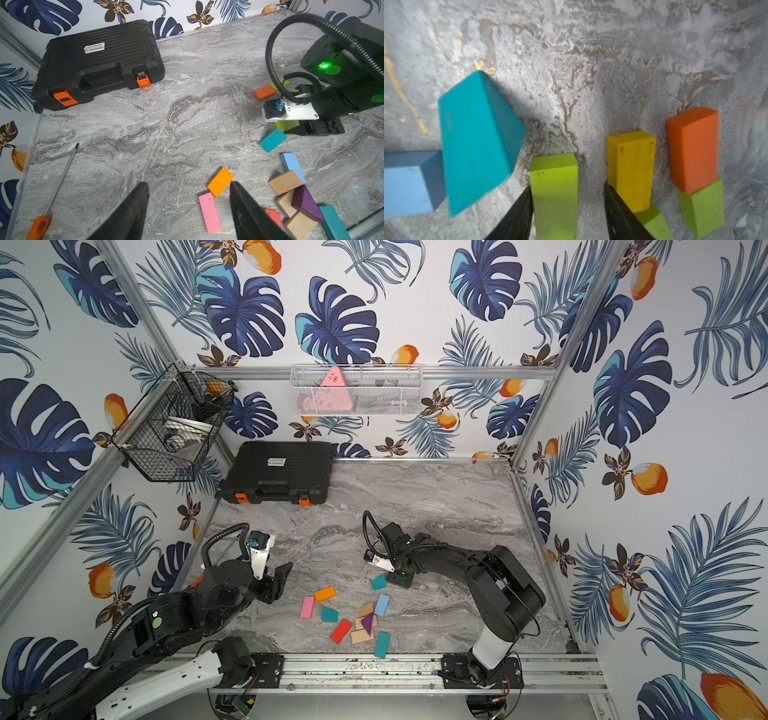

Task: Assemble a piece of candy with building blocks
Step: Place the building block at the center of the board, then pick up the building block from the center of the board.

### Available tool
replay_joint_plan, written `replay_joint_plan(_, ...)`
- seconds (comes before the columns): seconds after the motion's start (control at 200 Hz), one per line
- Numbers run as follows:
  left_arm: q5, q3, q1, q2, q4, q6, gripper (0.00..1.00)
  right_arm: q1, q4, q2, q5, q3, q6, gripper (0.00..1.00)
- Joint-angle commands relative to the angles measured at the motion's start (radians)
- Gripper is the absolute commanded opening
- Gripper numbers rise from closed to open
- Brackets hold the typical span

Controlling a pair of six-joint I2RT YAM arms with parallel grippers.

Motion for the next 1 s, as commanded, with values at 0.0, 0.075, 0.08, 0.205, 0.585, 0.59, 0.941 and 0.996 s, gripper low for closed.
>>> replay_joint_plan(0.0, -0.003, -0.001, 0.001, 0.000, 0.019, -0.010, 0.66, 0.000, 0.002, -0.012, 0.019, -0.004, -0.004, 0.57)
replay_joint_plan(0.075, -0.002, -0.001, 0.000, 0.004, 0.021, -0.010, 0.66, 0.000, 0.006, -0.018, 0.024, -0.007, -0.006, 0.57)
replay_joint_plan(0.08, -0.002, -0.001, 0.001, 0.004, 0.021, -0.010, 0.66, 0.000, 0.006, -0.018, 0.025, -0.007, -0.006, 0.57)
replay_joint_plan(0.205, -0.002, 0.000, 0.002, 0.013, 0.019, -0.010, 0.66, 0.001, 0.010, -0.025, 0.042, -0.005, 0.000, 0.57)
replay_joint_plan(0.585, 0.007, -0.001, 0.002, 0.098, 0.023, -0.049, 0.66, 0.003, 0.167, -0.311, -0.006, -0.067, 0.258, 0.65)
replay_joint_plan(0.59, 0.007, 0.000, 0.002, 0.101, 0.023, -0.051, 0.66, 0.003, 0.173, -0.316, -0.006, -0.069, 0.267, 0.65)
replay_joint_plan(0.941, 0.190, -0.088, 0.006, 0.345, 0.166, -0.216, 0.66, 0.003, 0.672, -0.563, -0.109, -0.411, 0.685, 0.66)
replay_joint_plan(0.996, 0.194, -0.118, 0.006, 0.386, 0.209, -0.222, 0.66, 0.004, 0.712, -0.577, -0.106, -0.446, 0.700, 0.66)
